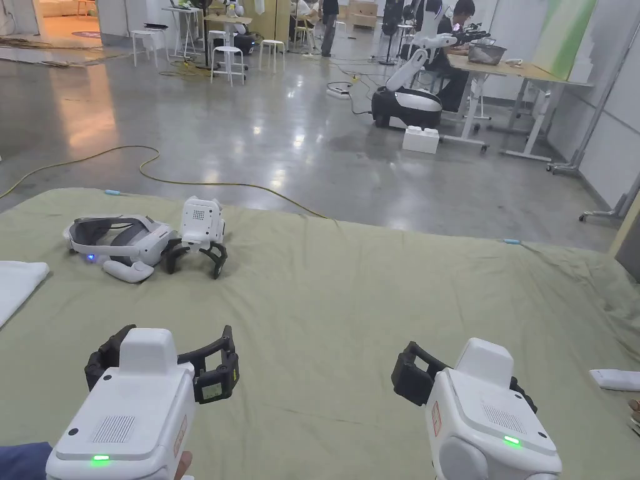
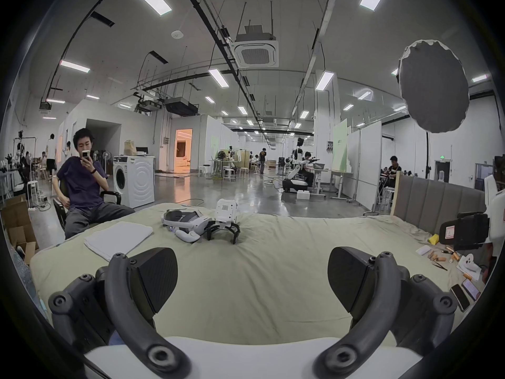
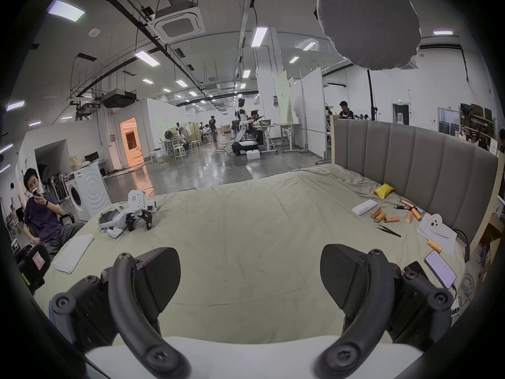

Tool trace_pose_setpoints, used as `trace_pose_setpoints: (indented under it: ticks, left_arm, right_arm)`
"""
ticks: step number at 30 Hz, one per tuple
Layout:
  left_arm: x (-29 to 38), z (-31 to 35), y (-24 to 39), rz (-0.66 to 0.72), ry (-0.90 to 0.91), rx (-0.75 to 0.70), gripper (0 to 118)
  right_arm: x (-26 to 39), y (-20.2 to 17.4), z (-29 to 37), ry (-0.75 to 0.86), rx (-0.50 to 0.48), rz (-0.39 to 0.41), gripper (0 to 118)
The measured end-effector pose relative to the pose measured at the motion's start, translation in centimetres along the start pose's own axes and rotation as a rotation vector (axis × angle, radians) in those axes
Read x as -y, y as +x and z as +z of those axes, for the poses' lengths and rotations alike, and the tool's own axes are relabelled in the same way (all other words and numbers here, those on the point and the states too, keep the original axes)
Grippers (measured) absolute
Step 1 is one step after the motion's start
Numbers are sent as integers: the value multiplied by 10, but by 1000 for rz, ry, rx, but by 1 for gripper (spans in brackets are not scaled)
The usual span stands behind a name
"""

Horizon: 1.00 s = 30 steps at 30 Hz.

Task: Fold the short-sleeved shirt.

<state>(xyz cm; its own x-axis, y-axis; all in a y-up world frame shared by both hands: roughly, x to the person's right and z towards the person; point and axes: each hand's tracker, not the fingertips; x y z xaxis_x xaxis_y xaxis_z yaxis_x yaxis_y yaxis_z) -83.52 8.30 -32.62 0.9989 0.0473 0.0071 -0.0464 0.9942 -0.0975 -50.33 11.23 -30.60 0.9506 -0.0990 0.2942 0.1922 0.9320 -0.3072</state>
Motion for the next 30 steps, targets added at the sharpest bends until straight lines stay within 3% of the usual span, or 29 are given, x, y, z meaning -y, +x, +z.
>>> trace_pose_setpoints:
  ticks: [30]
  left_arm:
    - [0,-1,1,-2,-13,55,111]
  right_arm:
    - [10,18,-8,-30,52,19,105]
